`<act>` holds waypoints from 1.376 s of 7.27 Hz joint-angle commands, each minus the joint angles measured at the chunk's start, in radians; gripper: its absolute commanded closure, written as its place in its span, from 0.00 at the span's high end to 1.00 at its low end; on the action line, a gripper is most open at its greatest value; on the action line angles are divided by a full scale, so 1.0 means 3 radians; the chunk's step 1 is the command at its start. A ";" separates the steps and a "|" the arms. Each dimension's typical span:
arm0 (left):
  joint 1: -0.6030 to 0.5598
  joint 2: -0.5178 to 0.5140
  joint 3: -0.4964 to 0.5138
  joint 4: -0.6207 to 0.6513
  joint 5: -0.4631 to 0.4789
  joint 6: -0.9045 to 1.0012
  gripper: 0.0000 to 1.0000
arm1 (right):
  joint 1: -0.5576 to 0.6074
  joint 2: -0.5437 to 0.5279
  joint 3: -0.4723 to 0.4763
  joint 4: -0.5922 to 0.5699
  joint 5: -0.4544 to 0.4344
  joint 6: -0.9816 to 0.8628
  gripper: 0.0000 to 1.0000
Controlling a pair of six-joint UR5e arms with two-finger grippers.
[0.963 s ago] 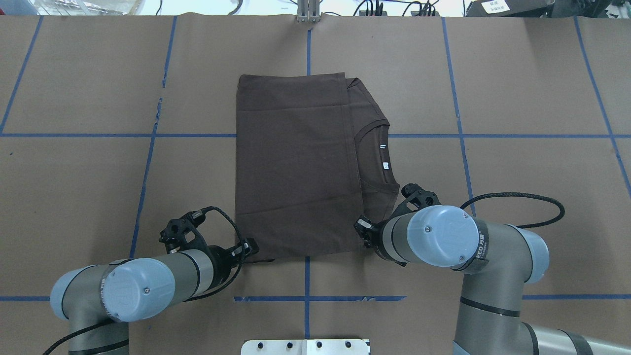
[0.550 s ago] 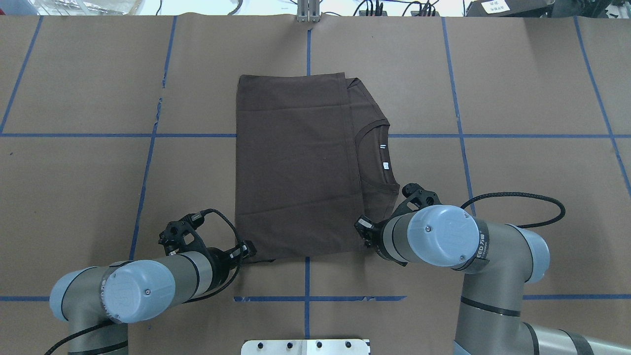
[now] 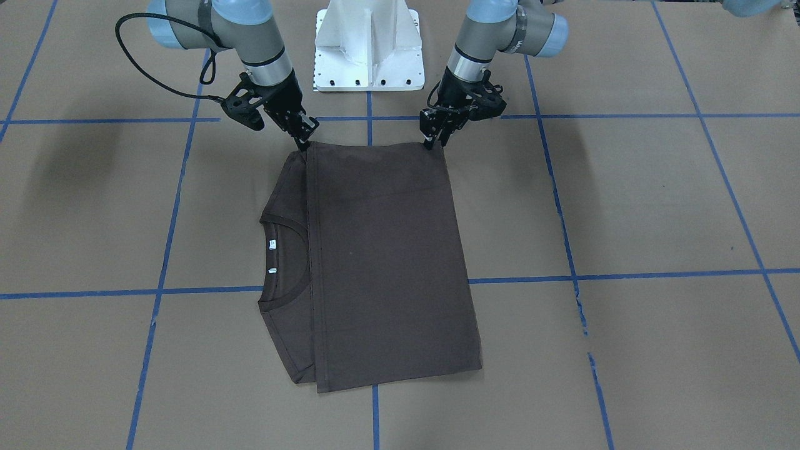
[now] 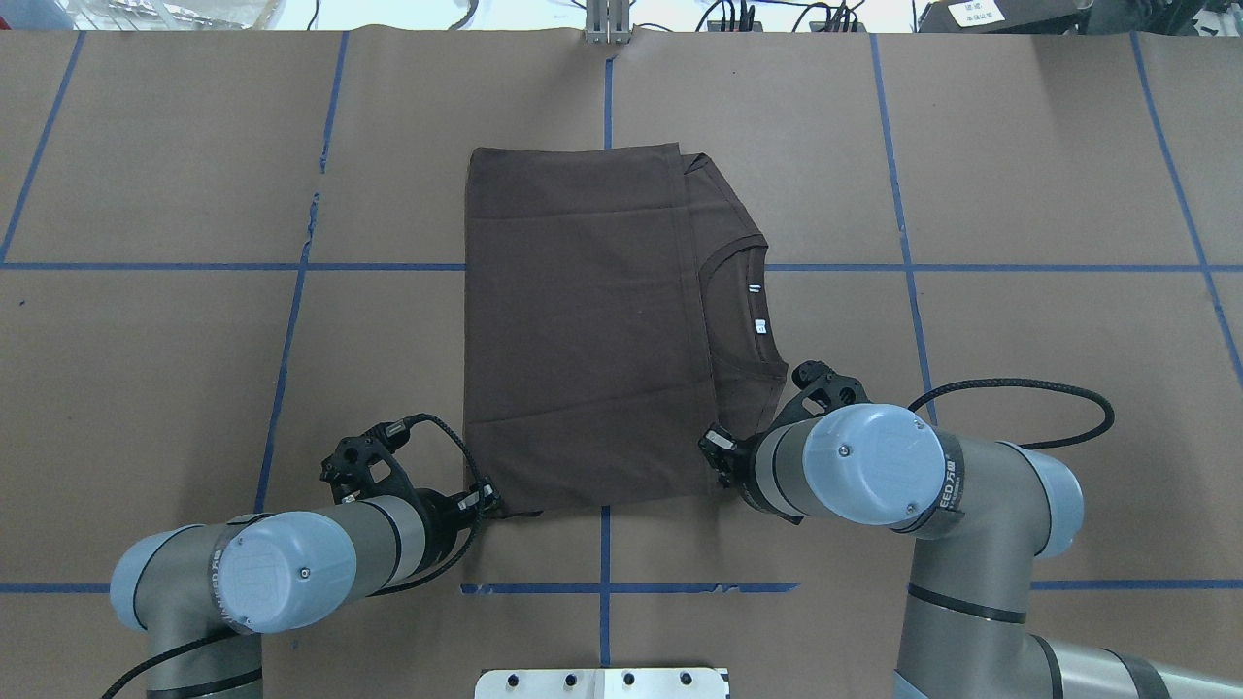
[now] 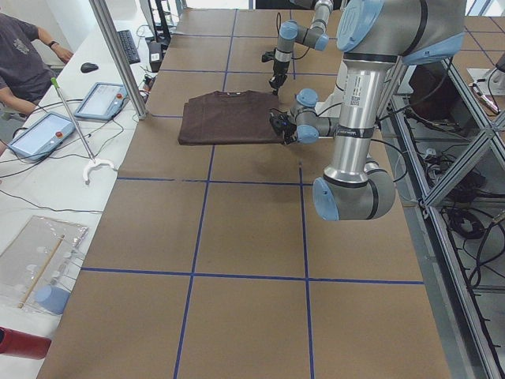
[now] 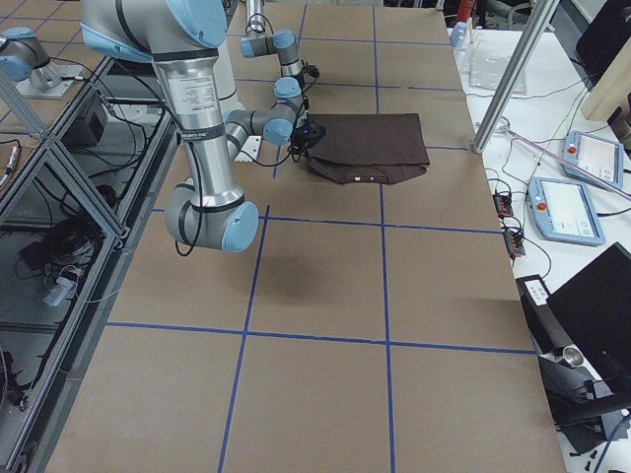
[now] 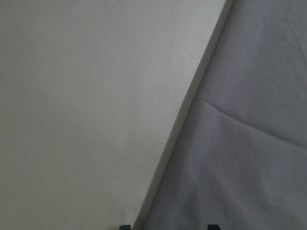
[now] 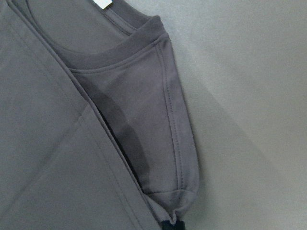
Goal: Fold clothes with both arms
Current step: 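Grasp the shirt's near edge with both grippers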
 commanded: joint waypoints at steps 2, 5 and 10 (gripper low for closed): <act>-0.0004 -0.0009 -0.0053 0.0005 -0.0009 0.0001 0.00 | -0.0002 -0.0027 0.0022 0.0000 -0.0003 0.0000 0.00; 0.0102 0.0068 -0.0919 0.0685 -0.0009 -0.0268 0.00 | -0.0159 -0.0377 0.0687 -0.0178 0.0007 0.0061 0.00; -0.0298 -0.0345 -0.0900 0.1268 -0.0141 0.0209 0.00 | 0.0613 0.0486 0.0313 -0.0803 0.0389 -0.0197 0.00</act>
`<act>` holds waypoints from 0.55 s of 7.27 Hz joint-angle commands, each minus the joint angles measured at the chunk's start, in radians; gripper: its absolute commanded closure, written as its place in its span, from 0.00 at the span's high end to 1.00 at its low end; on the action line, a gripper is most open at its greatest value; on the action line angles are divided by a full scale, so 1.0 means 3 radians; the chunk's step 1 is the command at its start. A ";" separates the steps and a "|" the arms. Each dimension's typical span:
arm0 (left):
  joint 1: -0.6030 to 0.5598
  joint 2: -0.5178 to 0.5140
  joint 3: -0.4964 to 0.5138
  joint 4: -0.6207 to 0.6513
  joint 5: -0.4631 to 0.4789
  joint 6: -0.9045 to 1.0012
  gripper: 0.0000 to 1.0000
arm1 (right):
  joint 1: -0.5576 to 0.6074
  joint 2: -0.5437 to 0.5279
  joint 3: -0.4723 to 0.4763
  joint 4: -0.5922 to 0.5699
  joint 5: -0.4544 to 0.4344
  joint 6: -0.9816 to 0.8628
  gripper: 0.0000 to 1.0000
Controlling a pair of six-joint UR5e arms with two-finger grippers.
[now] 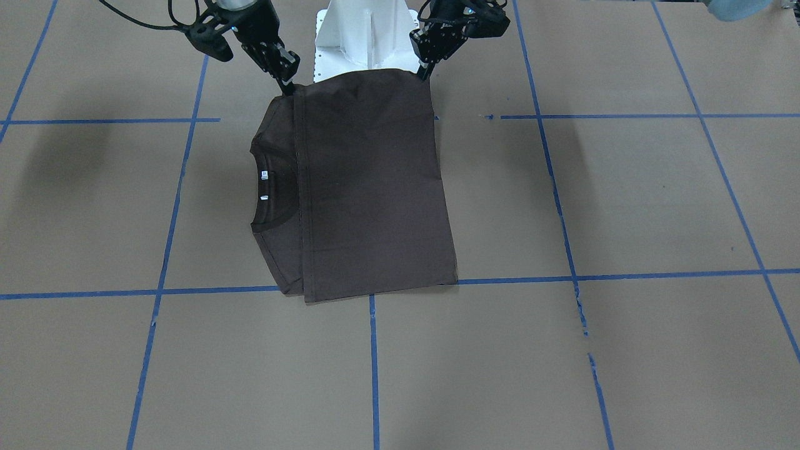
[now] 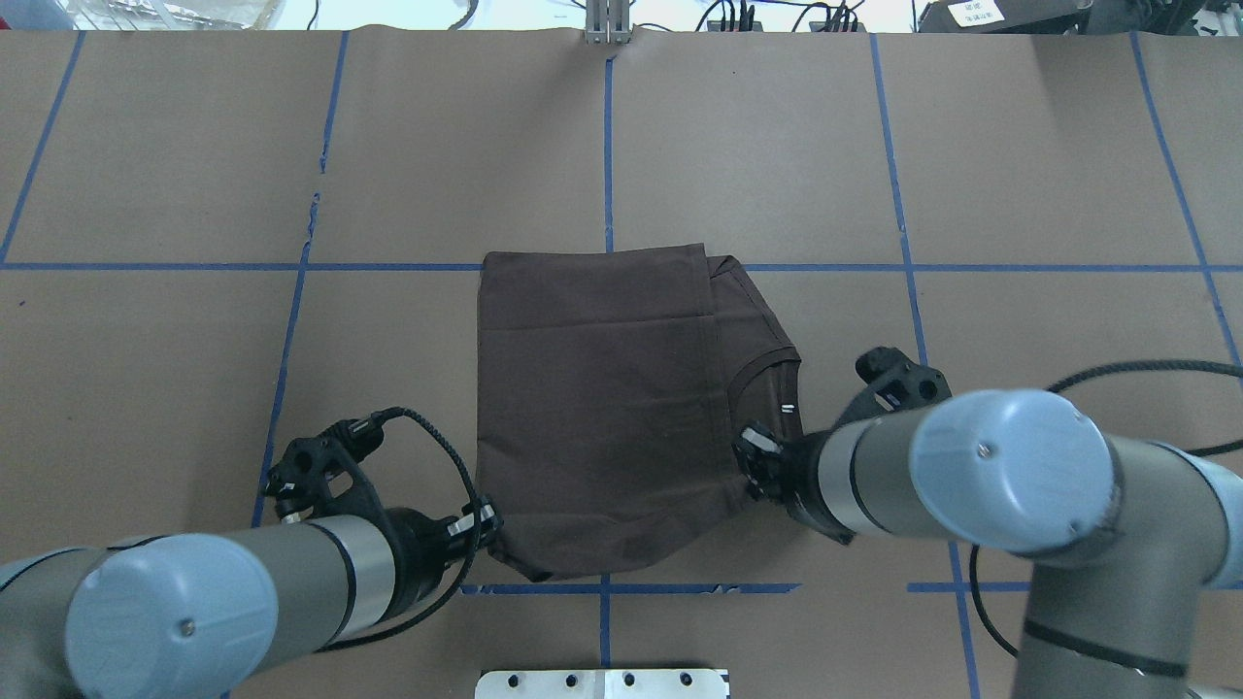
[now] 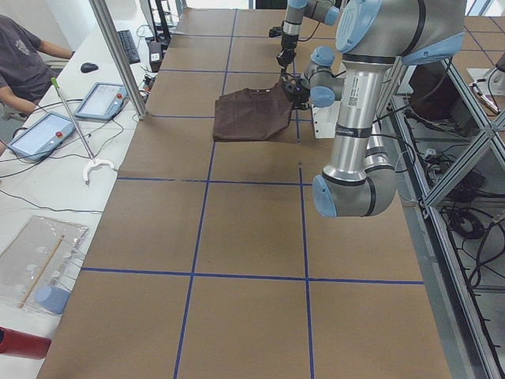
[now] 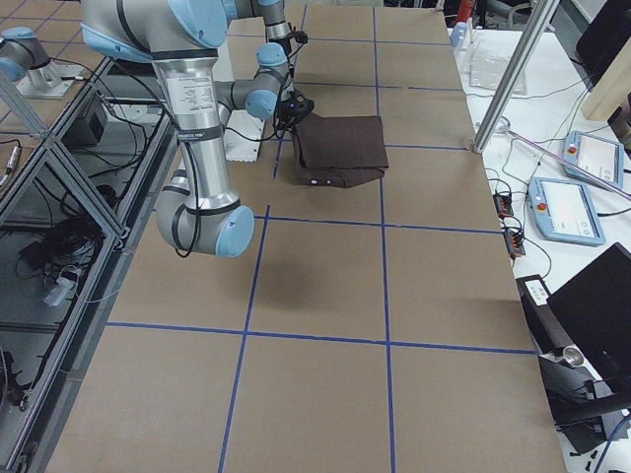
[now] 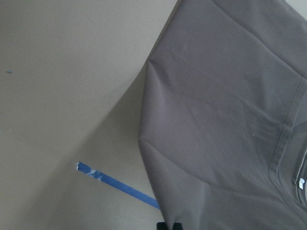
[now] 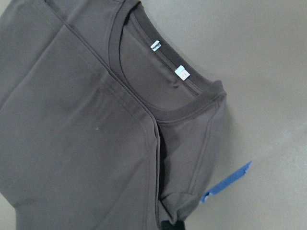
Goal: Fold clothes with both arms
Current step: 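Lift the near edge with both grippers and fold it toward the far edge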
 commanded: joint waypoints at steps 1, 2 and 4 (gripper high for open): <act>-0.0496 -0.0369 0.0466 -0.0002 -0.0243 0.0354 0.00 | 0.0665 0.0542 -0.0716 -0.0008 0.0353 -0.0355 0.00; -0.0701 -0.0457 0.0574 -0.0007 -0.0280 0.0452 0.00 | 0.0855 0.0710 -0.0946 0.0003 0.0471 -0.0508 0.00; -0.0993 -0.0591 0.1043 -0.0246 -0.0280 0.0759 0.00 | 0.0934 0.1098 -0.1514 0.0028 0.0513 -0.0550 0.00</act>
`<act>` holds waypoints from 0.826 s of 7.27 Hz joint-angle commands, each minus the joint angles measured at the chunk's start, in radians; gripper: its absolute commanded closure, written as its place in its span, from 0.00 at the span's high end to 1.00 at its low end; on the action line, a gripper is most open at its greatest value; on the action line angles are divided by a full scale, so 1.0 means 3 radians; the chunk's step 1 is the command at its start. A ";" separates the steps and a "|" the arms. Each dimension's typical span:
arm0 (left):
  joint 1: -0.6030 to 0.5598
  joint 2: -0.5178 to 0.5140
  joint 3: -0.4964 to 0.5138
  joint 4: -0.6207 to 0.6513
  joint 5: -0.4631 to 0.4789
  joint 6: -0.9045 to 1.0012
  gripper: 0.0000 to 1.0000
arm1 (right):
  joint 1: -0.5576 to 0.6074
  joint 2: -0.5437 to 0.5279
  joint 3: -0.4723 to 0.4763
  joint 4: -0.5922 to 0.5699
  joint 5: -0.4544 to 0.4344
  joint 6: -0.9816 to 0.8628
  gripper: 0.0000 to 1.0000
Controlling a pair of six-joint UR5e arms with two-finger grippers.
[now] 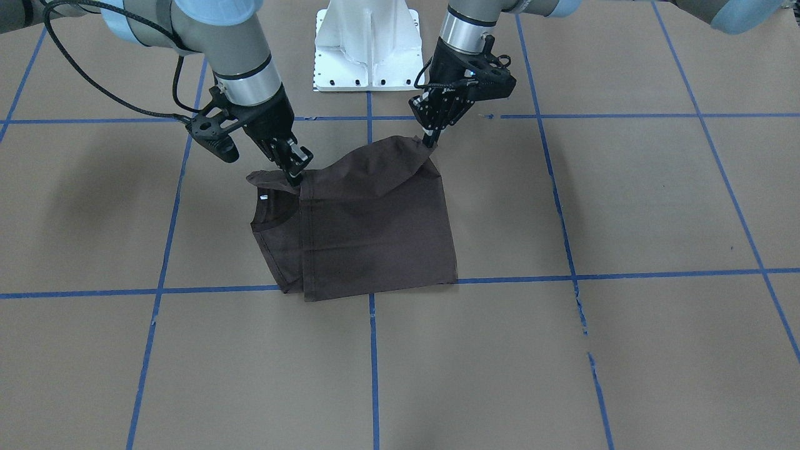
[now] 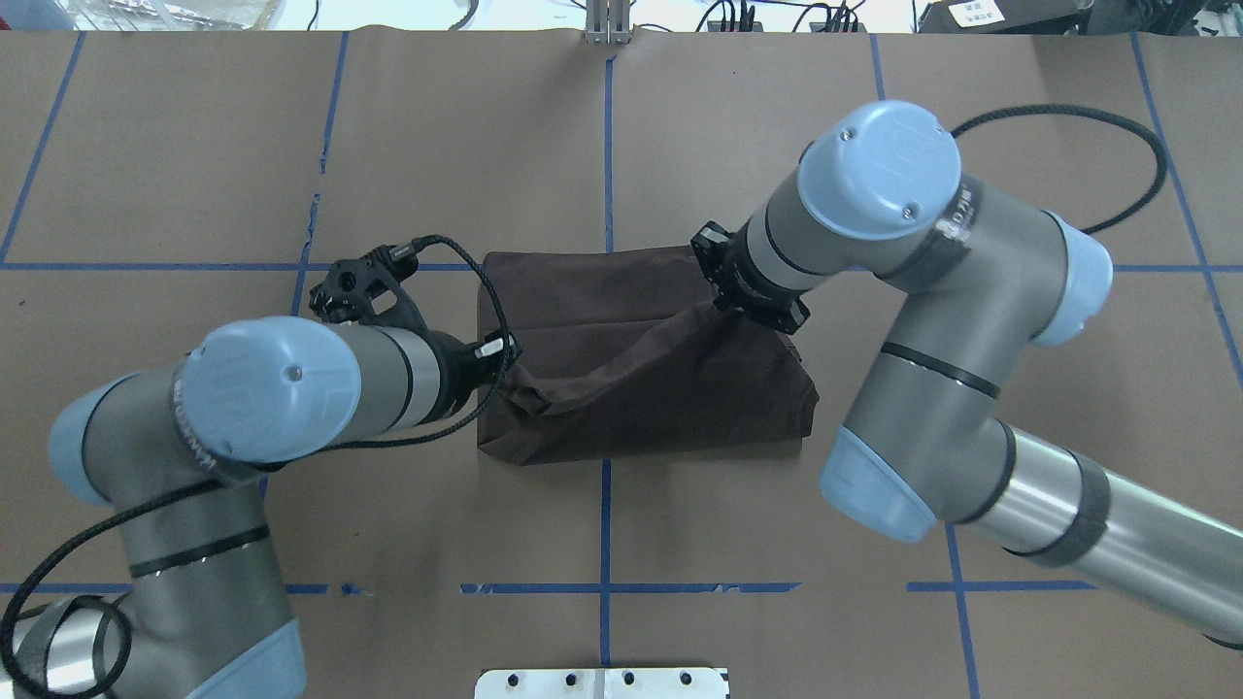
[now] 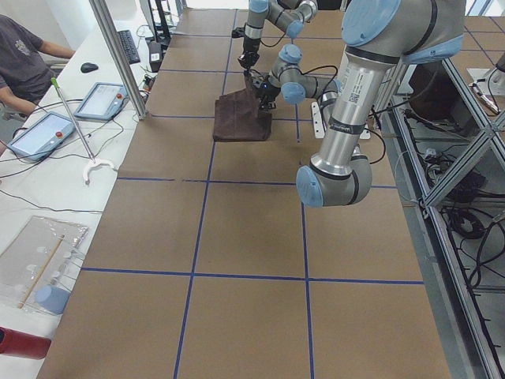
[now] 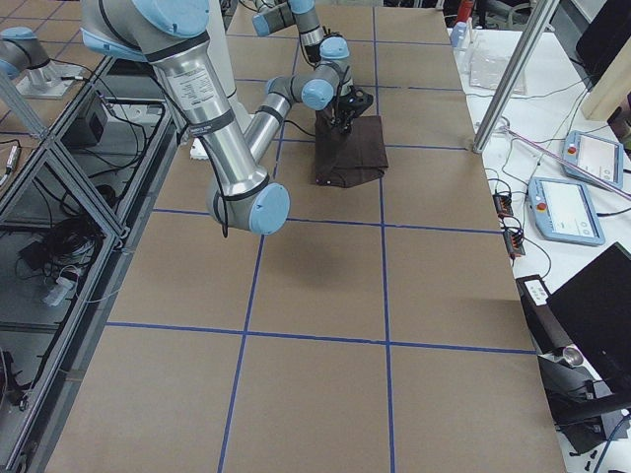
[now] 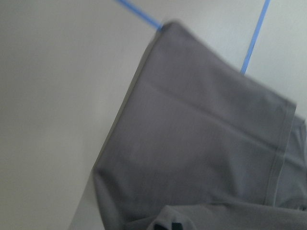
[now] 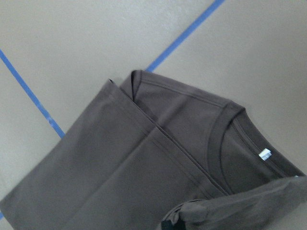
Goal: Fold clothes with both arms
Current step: 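Lift the near edge with both grippers and fold it toward the far edge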
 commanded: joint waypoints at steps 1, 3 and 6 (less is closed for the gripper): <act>-0.0281 -0.0091 0.0586 -0.0477 -0.0011 0.0246 0.00 | 0.0087 0.0321 -0.0641 0.0268 0.0039 -0.0039 0.00; -0.0450 -0.0116 0.0910 -0.0765 -0.0011 0.0537 0.00 | 0.0169 0.0337 -0.0954 0.0577 0.0039 -0.0043 0.00; -0.0619 -0.0377 0.1497 -0.1112 -0.0006 0.0743 0.06 | 0.0256 0.0551 -0.1489 0.0887 0.0049 -0.0064 0.00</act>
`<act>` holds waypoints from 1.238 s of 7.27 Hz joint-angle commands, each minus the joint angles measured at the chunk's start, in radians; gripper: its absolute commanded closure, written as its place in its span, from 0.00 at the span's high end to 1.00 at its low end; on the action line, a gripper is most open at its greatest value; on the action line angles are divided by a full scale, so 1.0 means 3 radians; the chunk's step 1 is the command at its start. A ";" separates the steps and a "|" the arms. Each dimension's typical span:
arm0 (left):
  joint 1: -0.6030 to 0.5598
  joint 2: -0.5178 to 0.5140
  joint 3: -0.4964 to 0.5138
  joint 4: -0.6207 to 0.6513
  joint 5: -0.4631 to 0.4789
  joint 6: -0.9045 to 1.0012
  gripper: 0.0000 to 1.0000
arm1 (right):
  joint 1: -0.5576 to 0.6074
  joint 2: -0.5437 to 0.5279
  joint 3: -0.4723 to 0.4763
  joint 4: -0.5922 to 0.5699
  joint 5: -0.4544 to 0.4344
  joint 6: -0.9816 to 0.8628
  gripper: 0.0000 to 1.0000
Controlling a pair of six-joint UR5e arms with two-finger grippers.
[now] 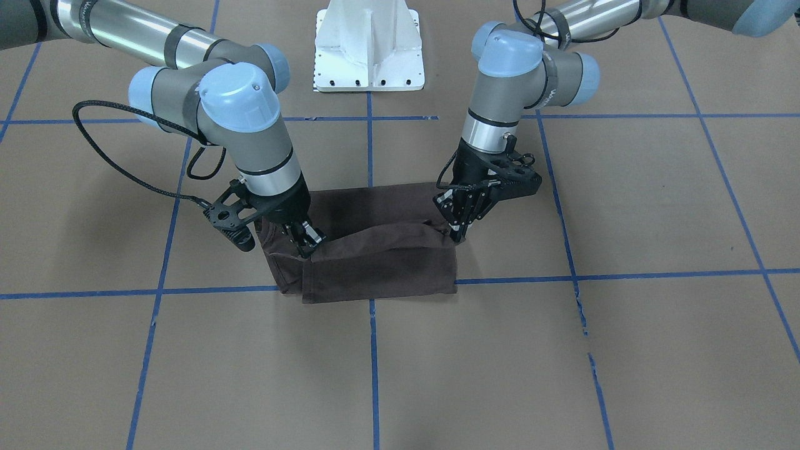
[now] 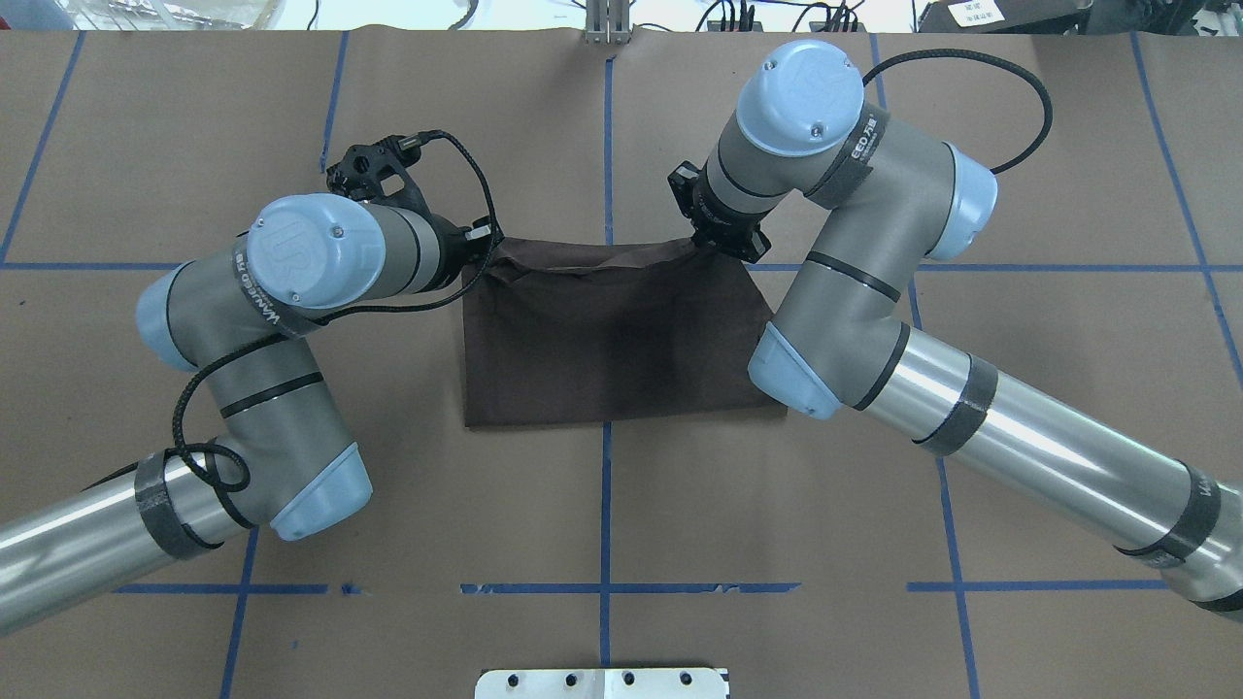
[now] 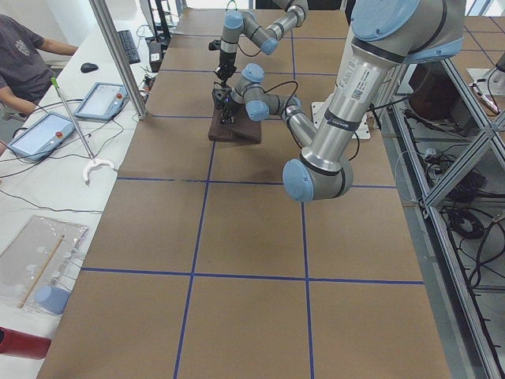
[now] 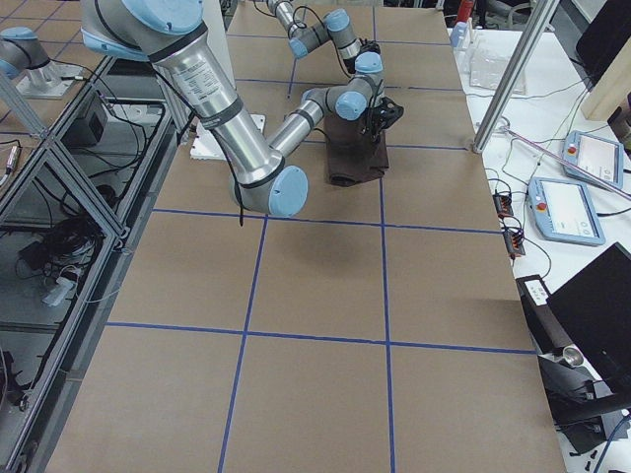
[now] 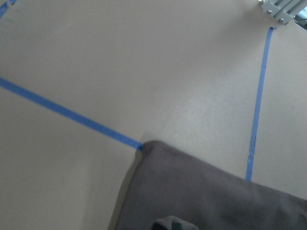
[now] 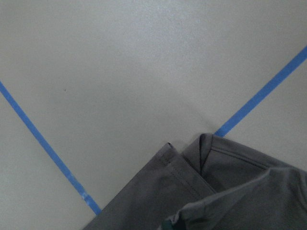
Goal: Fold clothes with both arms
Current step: 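Lift the near edge with both grippers and fold it toward the far edge, then release the shirt and raise both grippers away from it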
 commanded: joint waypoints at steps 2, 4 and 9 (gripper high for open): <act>-0.0207 -0.0302 0.1054 -0.0839 0.0011 0.0259 0.82 | 0.0208 0.0275 -0.0917 0.0695 0.0004 -0.0375 0.99; -0.0569 -0.0303 0.1068 -0.1041 -0.0197 0.0524 1.00 | 0.0729 0.0286 -0.0990 0.0686 0.0626 -0.0913 1.00; -0.1202 0.0742 0.0267 -0.1041 -0.1075 0.2054 1.00 | 0.1643 -0.0412 -0.0878 0.0681 0.1200 -0.2596 1.00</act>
